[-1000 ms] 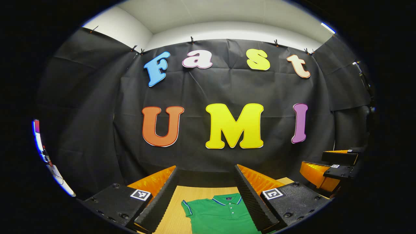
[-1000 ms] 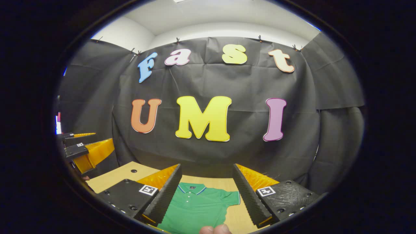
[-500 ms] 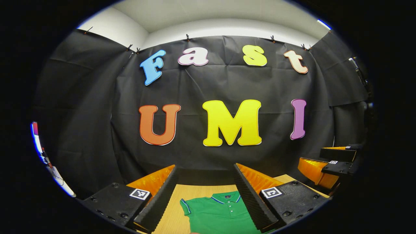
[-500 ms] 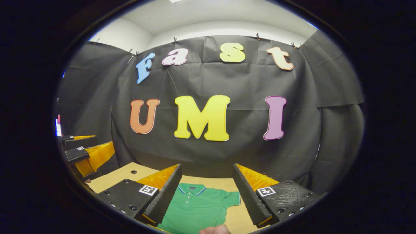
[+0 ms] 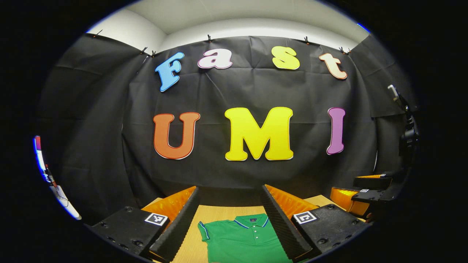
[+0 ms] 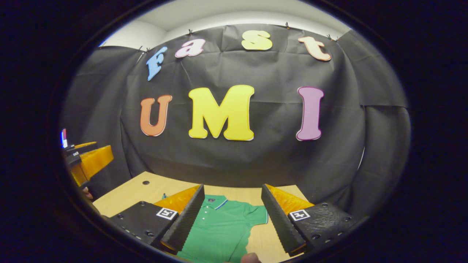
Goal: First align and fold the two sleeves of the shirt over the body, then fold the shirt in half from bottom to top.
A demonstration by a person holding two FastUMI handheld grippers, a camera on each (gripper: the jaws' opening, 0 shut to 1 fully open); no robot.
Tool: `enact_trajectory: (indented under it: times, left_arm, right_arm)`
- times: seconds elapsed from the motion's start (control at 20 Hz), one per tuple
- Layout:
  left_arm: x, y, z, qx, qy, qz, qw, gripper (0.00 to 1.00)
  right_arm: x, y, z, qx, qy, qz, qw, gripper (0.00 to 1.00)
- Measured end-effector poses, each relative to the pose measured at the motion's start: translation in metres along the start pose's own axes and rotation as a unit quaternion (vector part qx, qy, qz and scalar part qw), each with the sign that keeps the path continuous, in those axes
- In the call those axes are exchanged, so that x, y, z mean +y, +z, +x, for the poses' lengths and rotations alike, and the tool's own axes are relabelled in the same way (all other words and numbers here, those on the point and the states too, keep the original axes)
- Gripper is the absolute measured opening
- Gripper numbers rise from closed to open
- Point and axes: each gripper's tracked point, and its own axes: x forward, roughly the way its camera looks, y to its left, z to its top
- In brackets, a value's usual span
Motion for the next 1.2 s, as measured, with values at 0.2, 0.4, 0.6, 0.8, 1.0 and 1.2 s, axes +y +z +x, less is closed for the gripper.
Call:
enact_trajectory:
  times: [0.2,0.4,0.6,0.8,1.0,1.2]
  left_arm:
    - [-0.010,-0.007,0.014,0.009,0.006,0.000,1.000,1.00]
    - [-0.023,-0.017,0.031,0.020,0.013,-0.002,1.000,1.00]
    - [-0.036,-0.022,0.049,0.025,0.022,0.005,0.999,1.00]
    - [-0.047,-0.027,0.063,0.032,0.033,0.002,0.999,1.00]
    - [-0.049,-0.044,0.071,0.054,0.033,-0.001,0.998,1.00]
    - [-0.043,-0.048,0.074,0.059,0.035,0.021,0.997,1.00]
  right_arm:
    - [-0.033,-0.035,0.049,0.053,0.000,-0.001,0.999,0.98]
    - [-0.075,-0.085,0.108,0.119,-0.009,0.001,0.993,0.96]
    - [-0.104,-0.138,0.165,0.174,-0.010,0.001,0.985,0.95]
    - [-0.122,-0.195,0.215,0.227,-0.012,0.012,0.974,0.95]
    - [-0.133,-0.249,0.250,0.283,-0.015,0.022,0.959,0.95]
    - [-0.138,-0.275,0.266,0.305,-0.018,0.028,0.952,0.95]
